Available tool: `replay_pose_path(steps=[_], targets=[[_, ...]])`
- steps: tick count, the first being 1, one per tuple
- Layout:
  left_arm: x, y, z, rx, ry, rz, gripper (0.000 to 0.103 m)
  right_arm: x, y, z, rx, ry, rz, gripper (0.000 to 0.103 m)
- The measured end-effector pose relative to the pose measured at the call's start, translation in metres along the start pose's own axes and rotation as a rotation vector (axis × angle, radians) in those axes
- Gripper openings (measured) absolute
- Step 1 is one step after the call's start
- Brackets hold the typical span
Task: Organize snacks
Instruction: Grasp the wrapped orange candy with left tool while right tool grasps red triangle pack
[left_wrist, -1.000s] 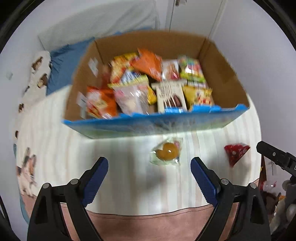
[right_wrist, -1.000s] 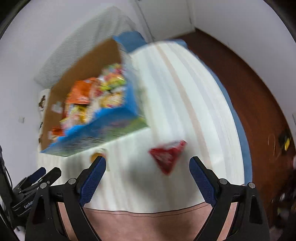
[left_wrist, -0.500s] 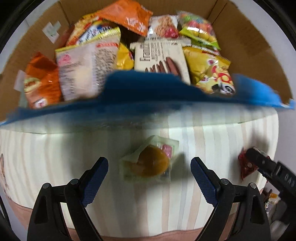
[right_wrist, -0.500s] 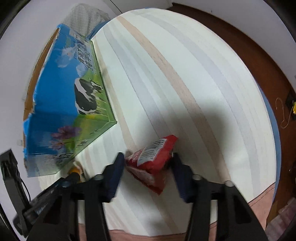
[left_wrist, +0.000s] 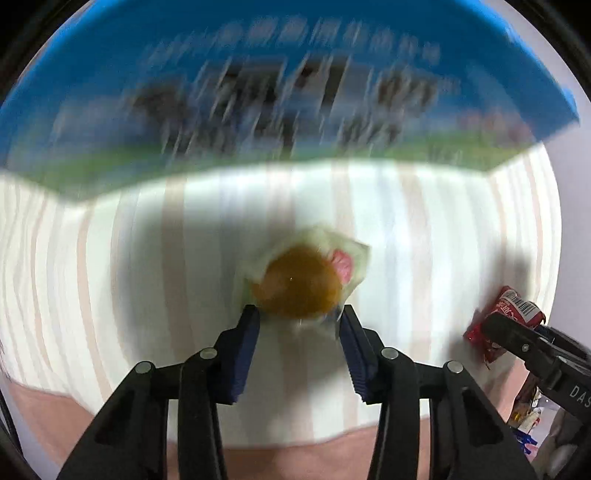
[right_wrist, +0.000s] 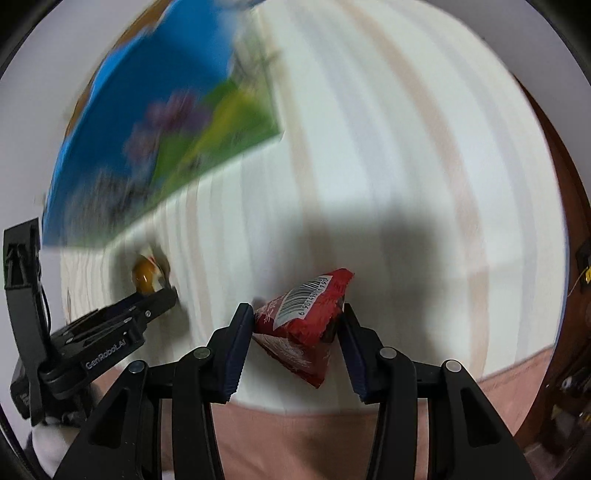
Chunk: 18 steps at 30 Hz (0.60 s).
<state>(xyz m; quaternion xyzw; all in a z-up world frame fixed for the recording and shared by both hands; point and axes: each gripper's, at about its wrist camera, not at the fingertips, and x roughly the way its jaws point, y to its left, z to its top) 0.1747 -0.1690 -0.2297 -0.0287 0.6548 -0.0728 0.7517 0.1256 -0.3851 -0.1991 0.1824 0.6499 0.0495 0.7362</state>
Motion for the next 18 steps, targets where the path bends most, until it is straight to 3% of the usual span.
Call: replay_pose_path(steps=[4, 6, 8, 10, 12, 18], targets=[[-0.011, 0.013, -0.025, -0.056, -0.006, -0.082, 0.042, 0.003, 0.002, -0.023, -0.012, 0.02, 0.013, 0.049], [-0.014, 0.021, -0.025, -0.102, -0.004, -0.121, 0.052, 0.003, 0.0, -0.028, 0.007, 0.019, 0.025, 0.049], [-0.021, 0.03, -0.019, -0.134, -0.015, -0.146, 0.052, 0.003, -0.002, -0.028, 0.028, 0.014, 0.037, 0.049], [-0.031, 0.029, -0.01, -0.141, -0.044, -0.156, 0.055, 0.0, -0.005, -0.028, 0.043, 0.01, 0.044, 0.049], [-0.035, 0.028, -0.002, -0.156, -0.058, -0.159, 0.068, -0.005, -0.016, -0.03, 0.057, 0.003, 0.049, 0.049], [-0.007, 0.027, 0.036, -0.161, 0.004, -0.118, 0.071, -0.01, -0.024, -0.021, 0.069, -0.005, 0.029, 0.049]])
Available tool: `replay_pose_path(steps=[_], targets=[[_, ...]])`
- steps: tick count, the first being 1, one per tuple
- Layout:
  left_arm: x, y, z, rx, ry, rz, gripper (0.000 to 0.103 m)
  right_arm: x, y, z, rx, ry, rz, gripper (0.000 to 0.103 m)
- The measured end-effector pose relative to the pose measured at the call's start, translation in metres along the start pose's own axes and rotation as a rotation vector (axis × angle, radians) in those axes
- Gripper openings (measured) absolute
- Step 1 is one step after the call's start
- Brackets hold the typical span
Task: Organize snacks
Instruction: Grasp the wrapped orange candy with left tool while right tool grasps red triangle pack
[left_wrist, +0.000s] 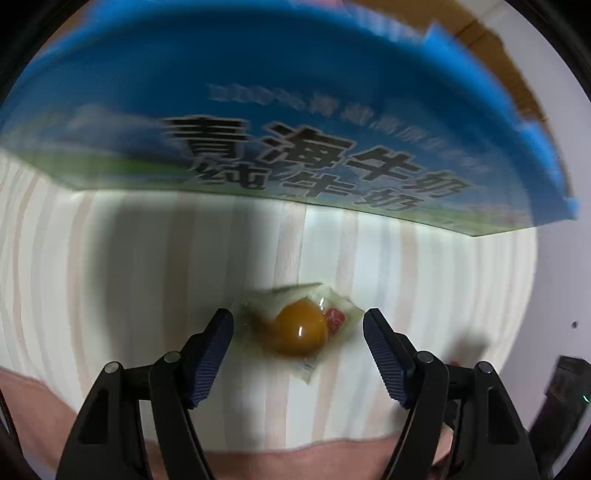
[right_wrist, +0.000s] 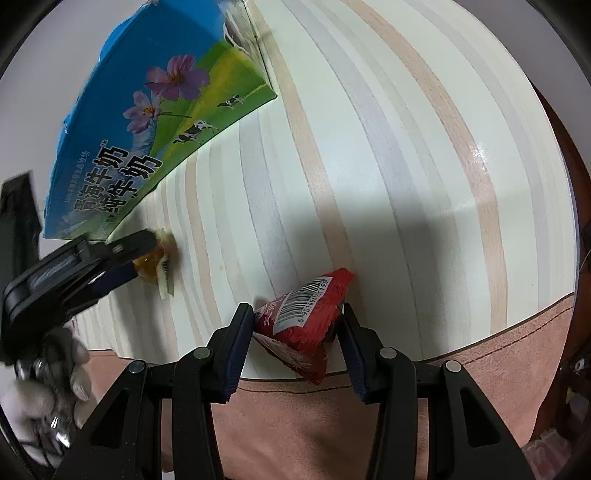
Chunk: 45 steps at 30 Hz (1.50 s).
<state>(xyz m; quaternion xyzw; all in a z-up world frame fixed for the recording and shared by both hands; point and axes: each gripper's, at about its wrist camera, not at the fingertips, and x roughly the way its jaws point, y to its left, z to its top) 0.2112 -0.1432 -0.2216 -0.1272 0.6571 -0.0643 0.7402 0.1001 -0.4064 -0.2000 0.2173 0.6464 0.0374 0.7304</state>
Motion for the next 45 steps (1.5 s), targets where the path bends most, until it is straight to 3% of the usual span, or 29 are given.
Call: replay_pose_path(steps=[4, 9, 18, 22, 28, 33, 36, 41, 45], targets=[[0.009, -0.013, 0.003, 0.084, -0.029, 0.087, 0.066, 0.001, 0.005, -0.001, -0.013, 0.003, -0.02, 0.049], [0.008, -0.014, -0.022, 0.124, -0.039, 0.108, 0.064, 0.007, 0.019, -0.01, -0.058, 0.039, -0.026, 0.049], [0.008, 0.003, -0.118, 0.195, 0.026, 0.158, 0.066, 0.024, 0.029, -0.052, -0.175, 0.161, -0.035, 0.049], [0.017, 0.002, -0.129, 0.222, 0.036, 0.159, 0.069, 0.031, 0.028, -0.058, -0.171, 0.156, -0.045, 0.049], [0.023, 0.012, -0.114, 0.252, 0.046, 0.16, 0.076, 0.033, 0.028, -0.057, -0.147, 0.158, -0.049, 0.05], [0.029, 0.001, -0.12, 0.267, 0.055, 0.167, 0.08, 0.037, 0.032, -0.057, -0.124, 0.156, -0.034, 0.061], [0.023, 0.001, -0.114, 0.216, 0.066, 0.107, 0.08, 0.041, 0.035, -0.057, -0.121, 0.153, -0.033, 0.064], [-0.008, 0.065, -0.103, -0.012, 0.1, -0.114, 0.08, 0.04, 0.032, -0.058, -0.09, 0.152, -0.004, 0.065], [-0.001, 0.087, -0.1, -0.092, 0.153, -0.159, 0.08, 0.04, 0.03, -0.059, -0.076, 0.143, 0.001, 0.066]])
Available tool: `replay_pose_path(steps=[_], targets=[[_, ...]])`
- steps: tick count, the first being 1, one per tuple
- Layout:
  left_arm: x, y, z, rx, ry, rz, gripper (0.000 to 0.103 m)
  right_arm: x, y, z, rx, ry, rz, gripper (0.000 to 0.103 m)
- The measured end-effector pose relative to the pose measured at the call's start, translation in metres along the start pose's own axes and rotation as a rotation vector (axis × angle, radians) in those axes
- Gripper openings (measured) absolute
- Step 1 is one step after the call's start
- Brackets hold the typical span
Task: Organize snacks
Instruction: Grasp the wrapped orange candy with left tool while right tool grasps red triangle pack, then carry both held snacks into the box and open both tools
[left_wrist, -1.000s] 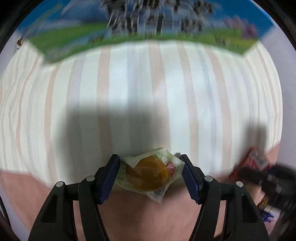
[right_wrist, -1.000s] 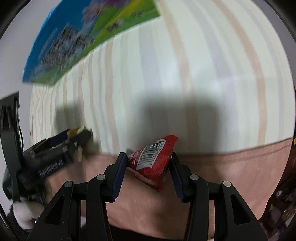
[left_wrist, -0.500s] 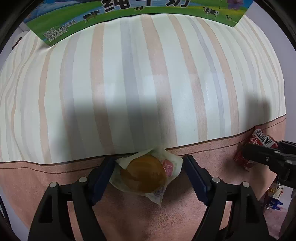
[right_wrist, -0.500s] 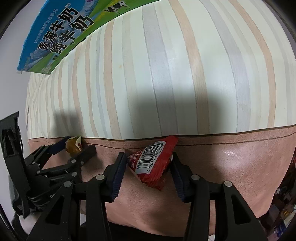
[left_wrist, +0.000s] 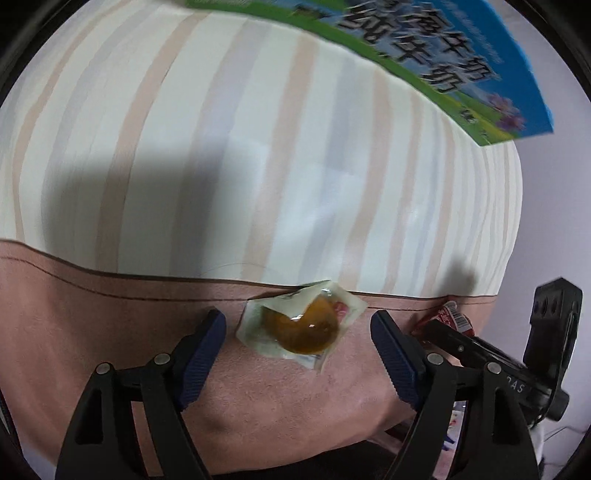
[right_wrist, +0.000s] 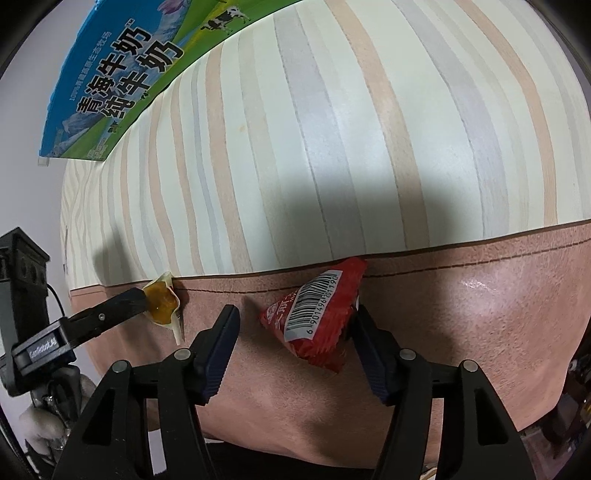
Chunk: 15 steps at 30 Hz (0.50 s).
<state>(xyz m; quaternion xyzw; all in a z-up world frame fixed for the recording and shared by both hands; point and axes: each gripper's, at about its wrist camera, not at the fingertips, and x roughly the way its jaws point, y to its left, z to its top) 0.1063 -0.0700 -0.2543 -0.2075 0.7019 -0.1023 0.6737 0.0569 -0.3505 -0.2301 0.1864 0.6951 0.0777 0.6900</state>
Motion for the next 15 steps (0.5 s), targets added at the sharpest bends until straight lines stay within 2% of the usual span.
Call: replay_pose_path(steps=[2, 4, 6, 11, 14, 15], targets=[[0.001, 0.0, 0.001, 0.004, 0.015, 0.016, 0.08, 0.0, 0.001, -0.001, -0.004, -0.002, -0.003, 0.068], [0.008, -0.006, 0.001, 0.039, 0.023, 0.066, 0.08, -0.001, 0.001, -0.002, -0.012, -0.003, -0.011, 0.068], [0.011, -0.011, 0.002, 0.067, 0.028, 0.095, 0.087, 0.001, 0.004, -0.003, -0.013, -0.006, -0.014, 0.068], [0.025, -0.03, 0.002, 0.13, 0.007, 0.205, 0.086, 0.006, 0.013, -0.002, -0.022, -0.011, -0.034, 0.068], [0.031, -0.044, -0.002, 0.196, -0.028, 0.283, 0.072, 0.01, 0.021, -0.003, -0.051, -0.021, -0.079, 0.065], [0.029, -0.045, -0.003, 0.206, -0.039, 0.291, 0.07, 0.012, 0.023, -0.003, -0.066, -0.022, -0.102, 0.058]])
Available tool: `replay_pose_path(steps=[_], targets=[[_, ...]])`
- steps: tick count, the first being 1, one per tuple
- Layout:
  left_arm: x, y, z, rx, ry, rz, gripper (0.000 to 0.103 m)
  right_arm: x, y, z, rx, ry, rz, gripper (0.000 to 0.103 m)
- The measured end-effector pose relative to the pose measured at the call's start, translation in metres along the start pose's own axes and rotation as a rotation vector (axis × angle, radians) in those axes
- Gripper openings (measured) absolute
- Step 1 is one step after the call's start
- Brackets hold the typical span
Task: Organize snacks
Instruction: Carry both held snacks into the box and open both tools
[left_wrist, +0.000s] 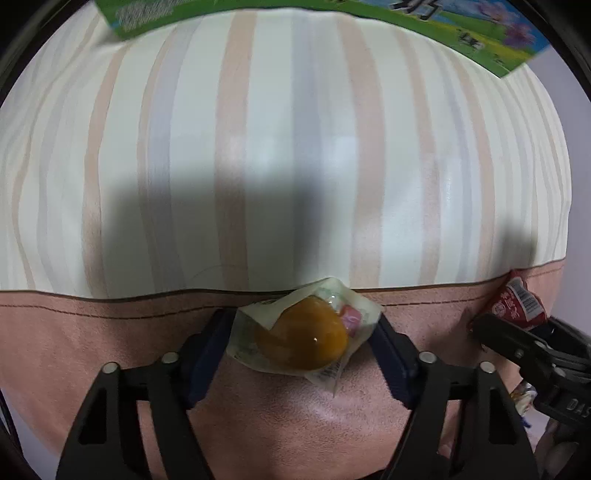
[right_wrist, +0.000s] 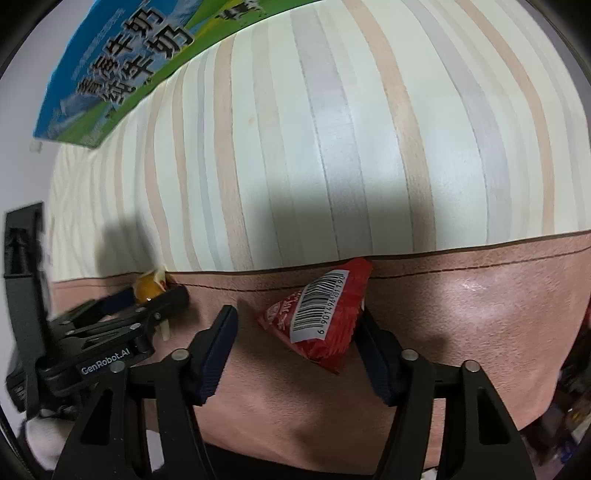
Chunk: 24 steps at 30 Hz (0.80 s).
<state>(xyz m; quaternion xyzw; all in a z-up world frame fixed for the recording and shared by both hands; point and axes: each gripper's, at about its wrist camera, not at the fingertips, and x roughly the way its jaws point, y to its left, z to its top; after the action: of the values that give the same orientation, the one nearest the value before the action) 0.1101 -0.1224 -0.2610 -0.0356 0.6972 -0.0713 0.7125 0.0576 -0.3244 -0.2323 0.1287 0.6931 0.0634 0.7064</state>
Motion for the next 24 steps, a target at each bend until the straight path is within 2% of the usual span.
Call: replay_pose_path(steps=[2, 6, 12, 20, 24], targets=[[-0.004, -0.002, -0.003, 0.014, -0.018, 0.012, 0.067, 0.001, 0.008, -0.003, -0.045, -0.018, -0.048, 0.05], [-0.007, -0.009, -0.006, 0.025, -0.033, 0.021, 0.065, 0.0, 0.014, -0.007, -0.064, -0.042, -0.063, 0.048], [-0.013, -0.018, -0.017, 0.019, -0.038, 0.009, 0.063, -0.012, 0.007, -0.013, -0.047, -0.067, -0.026, 0.047], [-0.031, -0.014, -0.025, 0.004, -0.04, -0.056, 0.06, -0.027, 0.008, -0.02, -0.04, -0.079, 0.021, 0.047], [-0.055, -0.005, -0.028, -0.016, -0.063, -0.101, 0.059, -0.042, 0.008, -0.024, -0.044, -0.101, 0.058, 0.047]])
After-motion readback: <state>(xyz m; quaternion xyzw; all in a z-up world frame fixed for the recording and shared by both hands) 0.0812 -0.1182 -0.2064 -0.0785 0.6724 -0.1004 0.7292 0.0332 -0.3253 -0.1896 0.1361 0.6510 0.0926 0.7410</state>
